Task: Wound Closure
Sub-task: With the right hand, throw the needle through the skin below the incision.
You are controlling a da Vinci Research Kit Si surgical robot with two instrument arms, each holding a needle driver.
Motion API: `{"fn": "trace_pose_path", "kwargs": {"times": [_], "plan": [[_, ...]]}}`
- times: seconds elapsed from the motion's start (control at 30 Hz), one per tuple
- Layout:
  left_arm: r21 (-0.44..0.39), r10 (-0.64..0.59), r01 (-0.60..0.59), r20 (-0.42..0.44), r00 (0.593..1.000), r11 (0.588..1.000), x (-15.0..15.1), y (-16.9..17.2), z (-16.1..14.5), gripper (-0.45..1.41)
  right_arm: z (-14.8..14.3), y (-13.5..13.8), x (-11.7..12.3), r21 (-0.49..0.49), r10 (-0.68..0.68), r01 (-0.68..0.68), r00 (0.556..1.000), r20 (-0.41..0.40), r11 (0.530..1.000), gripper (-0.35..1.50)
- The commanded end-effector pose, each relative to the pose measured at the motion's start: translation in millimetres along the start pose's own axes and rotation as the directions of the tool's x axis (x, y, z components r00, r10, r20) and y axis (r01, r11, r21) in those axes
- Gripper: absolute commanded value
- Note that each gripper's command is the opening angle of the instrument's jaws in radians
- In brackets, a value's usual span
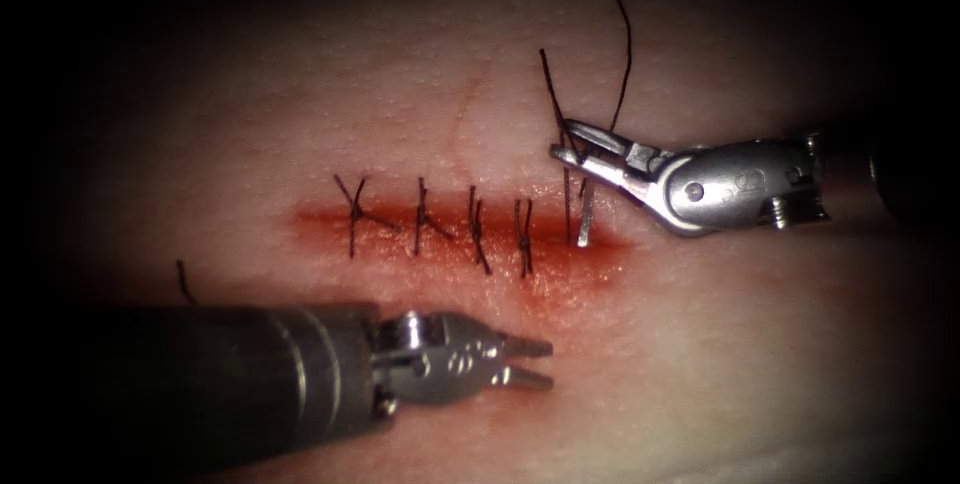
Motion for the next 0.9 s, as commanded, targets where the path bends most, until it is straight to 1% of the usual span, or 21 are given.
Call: {"fn": "trace_pose_path", "kwargs": {"times": [0.03,0.2,0.27,0.3,0.37,0.53,0.6,0.7,0.77,0.8,0.83,0.87,0.9], "plan": [[0.001,0.002,-0.002,-0.001,1.0,1.0,-0.1,-0.2,0.9,0.02,0.7,-0.4,-0.5,0.001,-0.007,0.007,1.0,-0.005,1.0,-0.35],[-0.003,0.001,-0.001,-0.004,1.0,1.0,0.0,-0.7,0.8,0.02,-0.1,-2.1,-1.2,0.008,-0.021,0.021,1.0,-0.022,1.0,-0.35],[-0.005,-0.002,0.002,-0.005,1.0,1.0,0.3,-1.1,0.8,0.02,-0.6,-3.4,-1.4,0.005,-0.028,0.028,0.999,-0.035,1.0,-0.35],[-0.006,-0.004,0.004,-0.006,1.0,1.0,0.6,-1.3,0.9,0.02,-1.0,-4.4,-1.4,0.008,-0.008,0.009,0.999,-0.043,1.0,-0.35],[-0.007,-0.006,0.006,-0.005,1.0,1.0,0.8,-1.6,1.0,0.02,-1.2,-5.0,-1.3,0.006,0.019,-0.019,0.999,-0.042,1.0,-0.35],[-0.001,-0.01,0.01,-0.007,1.0,1.0,1.3,-1.9,1.7,0.02,-1.1,-4.8,-0.6,0.001,0.074,-0.074,0.996,-0.045,0.997,-0.35],[-0.002,-0.009,0.009,-0.008,1.0,1.0,1.3,-2.1,1.8,0.02,-1.1,-4.7,-0.6,-0.008,0.133,-0.134,0.99,-0.04,0.991,-0.35],[-0.001,-0.005,0.005,-0.011,1.0,1.0,0.9,-2.5,2.2,0.02,-0.9,-4.4,-0.5,-0.032,0.273,-0.273,0.962,-0.016,0.961,-0.35],[0.0,-0.006,0.006,-0.011,1.0,1.0,0.3,-2.5,2.5,0.02,-0.7,-3.7,-0.4,-0.051,0.368,-0.367,0.93,0.012,0.929,-0.35],[0.001,-0.008,0.008,-0.01,1.0,1.0,-0.1,-2.4,2.6,0.02,-0.5,-3.2,-0.4,-0.067,0.427,-0.425,0.904,0.026,0.903,-0.35],[0.003,-0.013,0.013,-0.012,1.0,1.0,-0.1,-2.3,2.7,0.02,-0.4,-3.0,-0.4,-0.073,0.454,-0.451,0.891,0.033,0.89,-0.35],[0.003,-0.012,0.013,-0.012,1.0,1.0,-0.2,-2.2,2.7,0.02,-0.3,-2.7,-0.4,-0.082,0.496,-0.492,0.868,0.033,0.867,-0.35],[0.002,-0.011,0.011,-0.009,1.0,1.0,-0.3,-2.1,2.6,0.0,-0.1,-2.2,-0.5,-0.097,0.57,-0.564,0.821,0.037,0.82,-0.35]]}}
